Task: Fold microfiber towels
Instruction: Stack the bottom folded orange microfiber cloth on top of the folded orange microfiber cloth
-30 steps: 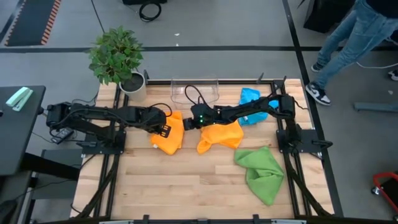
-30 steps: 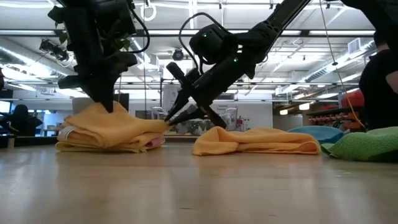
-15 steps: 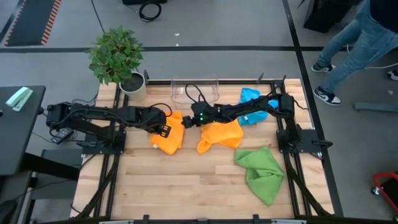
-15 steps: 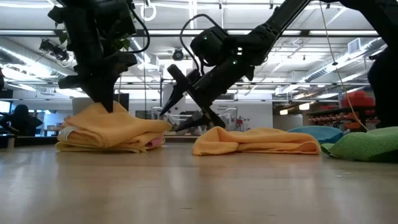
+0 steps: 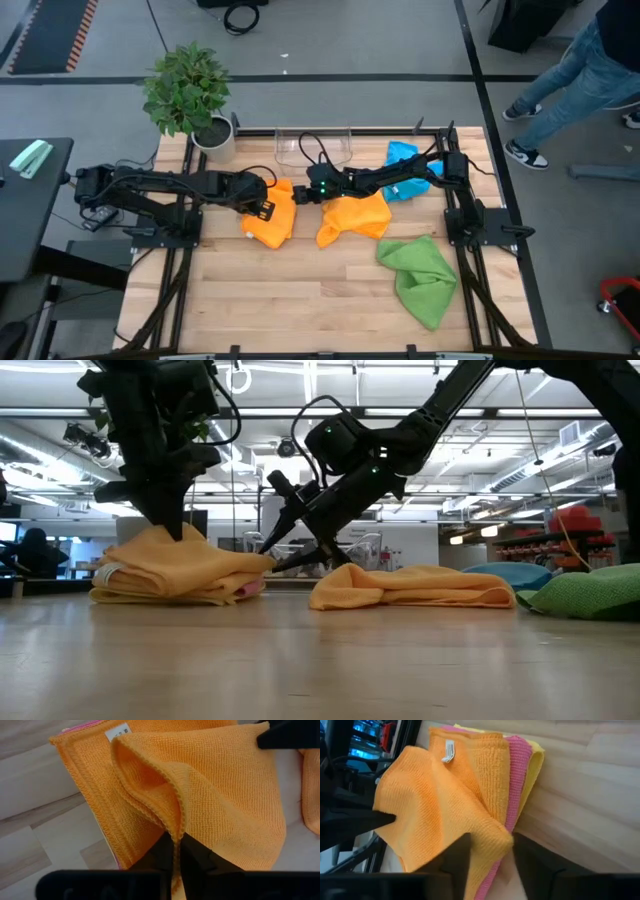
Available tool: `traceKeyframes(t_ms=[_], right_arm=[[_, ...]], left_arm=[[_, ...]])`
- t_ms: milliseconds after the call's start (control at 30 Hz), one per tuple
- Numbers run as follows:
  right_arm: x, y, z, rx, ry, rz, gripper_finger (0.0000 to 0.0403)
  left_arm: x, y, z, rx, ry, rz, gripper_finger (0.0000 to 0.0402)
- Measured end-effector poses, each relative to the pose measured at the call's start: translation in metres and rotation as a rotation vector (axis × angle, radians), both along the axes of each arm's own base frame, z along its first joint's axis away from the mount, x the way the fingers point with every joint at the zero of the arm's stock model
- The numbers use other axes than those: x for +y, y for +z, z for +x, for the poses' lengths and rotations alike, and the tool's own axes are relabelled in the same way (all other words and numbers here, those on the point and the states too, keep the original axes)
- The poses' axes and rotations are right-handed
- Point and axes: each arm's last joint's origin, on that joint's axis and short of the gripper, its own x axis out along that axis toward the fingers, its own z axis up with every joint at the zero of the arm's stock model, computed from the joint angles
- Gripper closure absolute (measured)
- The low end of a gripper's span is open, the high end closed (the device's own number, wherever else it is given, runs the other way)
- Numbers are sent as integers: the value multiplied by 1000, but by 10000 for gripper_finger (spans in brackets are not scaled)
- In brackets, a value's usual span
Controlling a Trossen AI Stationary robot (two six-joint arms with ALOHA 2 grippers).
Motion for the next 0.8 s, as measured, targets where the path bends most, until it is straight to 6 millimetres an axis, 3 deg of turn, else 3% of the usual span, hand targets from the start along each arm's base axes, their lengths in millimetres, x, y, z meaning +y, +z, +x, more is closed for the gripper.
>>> traceKeyframes(t_ms=[167,233,367,567,800], right_arm=[[0,0,0,2,4,-9,366],[1,0,0,3,17,-24,391],[5,9,0,-15,56,-55,393],[18,52,11,-64,153,-237,395],[10,81,21,110,139,-409,396]], left_arm=[[0,0,0,-2,0,0,391],[0,0,0,0,1,0,385],[-1,0,0,-2,7,-5,371],[-14,5,-2,-44,28,-32,391],[-24,14,-14,-78,152,-4,391]])
